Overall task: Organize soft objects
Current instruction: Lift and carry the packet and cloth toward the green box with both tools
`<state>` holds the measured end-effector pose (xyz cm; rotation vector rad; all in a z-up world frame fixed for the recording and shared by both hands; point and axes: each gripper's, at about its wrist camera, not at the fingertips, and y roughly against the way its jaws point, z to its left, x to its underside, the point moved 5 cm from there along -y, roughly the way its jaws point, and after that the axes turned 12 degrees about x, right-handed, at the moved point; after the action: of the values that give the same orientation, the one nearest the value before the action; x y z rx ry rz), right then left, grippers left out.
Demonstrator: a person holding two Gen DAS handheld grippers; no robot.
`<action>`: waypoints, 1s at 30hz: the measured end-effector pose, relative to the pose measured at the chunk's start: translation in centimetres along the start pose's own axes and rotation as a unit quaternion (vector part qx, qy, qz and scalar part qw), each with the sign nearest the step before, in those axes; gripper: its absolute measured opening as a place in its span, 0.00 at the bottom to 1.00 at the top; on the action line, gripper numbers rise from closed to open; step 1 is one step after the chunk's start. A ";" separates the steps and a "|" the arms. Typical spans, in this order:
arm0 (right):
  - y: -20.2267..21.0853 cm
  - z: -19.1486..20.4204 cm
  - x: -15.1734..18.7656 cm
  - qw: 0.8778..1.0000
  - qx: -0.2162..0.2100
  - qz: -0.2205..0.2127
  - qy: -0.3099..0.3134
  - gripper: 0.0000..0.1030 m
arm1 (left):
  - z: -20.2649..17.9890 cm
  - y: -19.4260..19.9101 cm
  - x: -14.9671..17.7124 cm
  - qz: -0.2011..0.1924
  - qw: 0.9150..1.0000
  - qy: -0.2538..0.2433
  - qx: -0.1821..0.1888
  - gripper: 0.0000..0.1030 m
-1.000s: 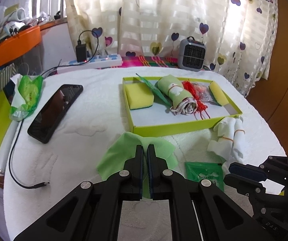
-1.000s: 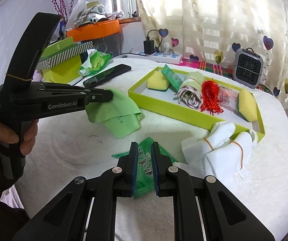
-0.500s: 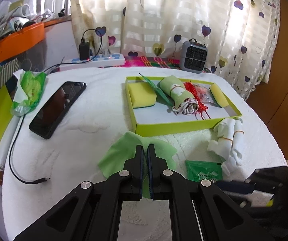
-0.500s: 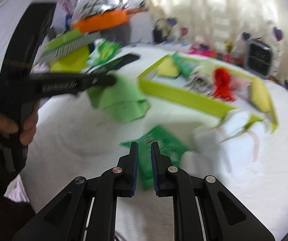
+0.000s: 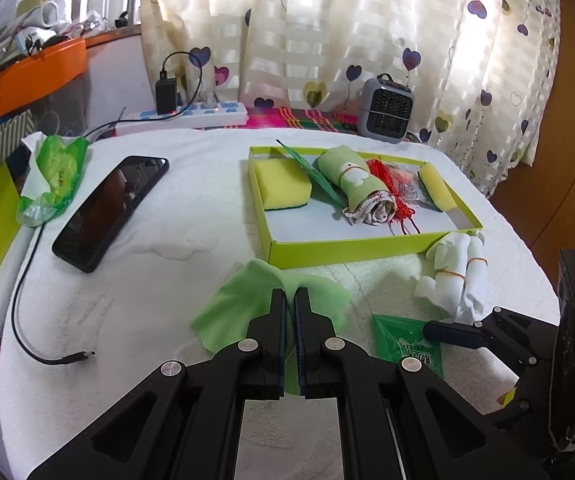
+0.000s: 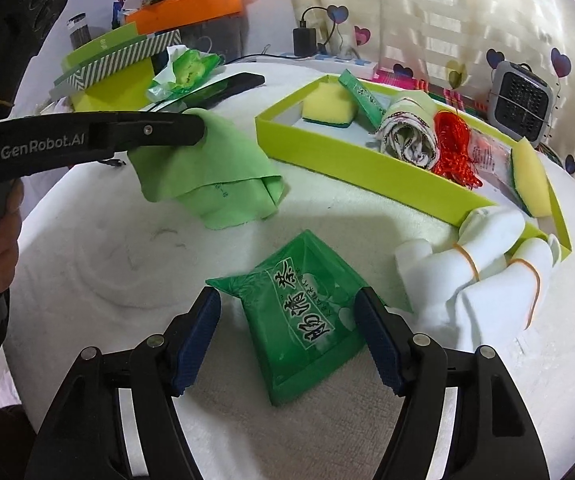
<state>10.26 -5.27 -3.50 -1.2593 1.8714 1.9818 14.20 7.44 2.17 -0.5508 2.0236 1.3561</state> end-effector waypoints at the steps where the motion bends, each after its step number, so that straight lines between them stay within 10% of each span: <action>1: -0.1 0.0 0.0 1.000 0.003 0.002 -0.002 0.65 | 0.0 0.0 0.0 0.000 1.000 0.000 0.000 0.04; 10: 0.2 -0.4 -0.3 1.000 0.009 -0.010 -0.015 0.20 | -0.5 -0.2 0.1 0.000 1.000 -0.003 0.000 0.04; 30: 5.5 -1.3 -3.3 0.994 -0.011 -0.096 -0.054 0.14 | -3.1 2.4 -2.2 -0.034 0.999 -0.031 0.011 0.04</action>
<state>9.65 -6.22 2.90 -1.2582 1.6192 1.9324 13.40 5.49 6.10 -0.5570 1.9507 1.2943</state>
